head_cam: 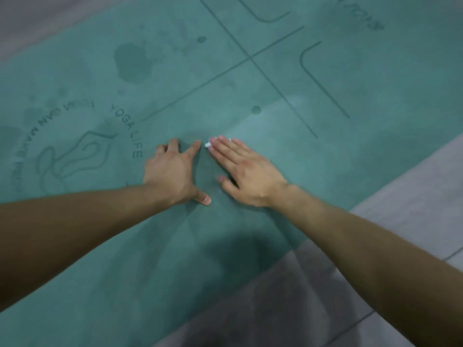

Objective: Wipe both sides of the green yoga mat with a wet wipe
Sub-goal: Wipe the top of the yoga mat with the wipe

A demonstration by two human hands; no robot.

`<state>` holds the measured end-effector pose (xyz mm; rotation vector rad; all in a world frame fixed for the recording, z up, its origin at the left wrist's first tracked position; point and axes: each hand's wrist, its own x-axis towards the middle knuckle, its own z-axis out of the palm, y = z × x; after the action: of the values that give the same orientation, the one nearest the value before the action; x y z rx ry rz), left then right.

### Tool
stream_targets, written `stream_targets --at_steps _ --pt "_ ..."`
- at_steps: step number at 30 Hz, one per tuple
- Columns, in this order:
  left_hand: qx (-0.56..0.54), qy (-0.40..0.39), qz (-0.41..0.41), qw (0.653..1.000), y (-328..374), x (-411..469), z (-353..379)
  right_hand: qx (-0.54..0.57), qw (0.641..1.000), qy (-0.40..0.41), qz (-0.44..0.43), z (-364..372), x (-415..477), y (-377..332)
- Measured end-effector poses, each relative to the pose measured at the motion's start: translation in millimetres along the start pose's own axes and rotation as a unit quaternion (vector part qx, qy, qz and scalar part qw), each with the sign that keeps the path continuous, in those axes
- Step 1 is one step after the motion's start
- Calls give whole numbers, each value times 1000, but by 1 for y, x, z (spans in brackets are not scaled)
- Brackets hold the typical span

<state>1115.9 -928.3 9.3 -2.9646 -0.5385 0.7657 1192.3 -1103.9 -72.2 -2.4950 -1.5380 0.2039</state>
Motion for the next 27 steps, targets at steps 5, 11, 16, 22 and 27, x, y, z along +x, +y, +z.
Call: stream_targets --at_steps 5,11,16,22,27 --pt "-4 7 12 1000 -4 2 4 25 891 93 444 -30 20 72" --pt "-20 22 29 999 -3 4 0 33 998 -46 34 -14 16 -27" --pt "-13 35 24 999 -8 3 5 -54 948 13 313 -37 27 70" --pt "-11 35 18 999 -6 -2 -1 21 998 -15 60 -7 21 -5" --pt "-68 1 -6 998 -12 -12 7 7 993 7 117 -36 34 80"
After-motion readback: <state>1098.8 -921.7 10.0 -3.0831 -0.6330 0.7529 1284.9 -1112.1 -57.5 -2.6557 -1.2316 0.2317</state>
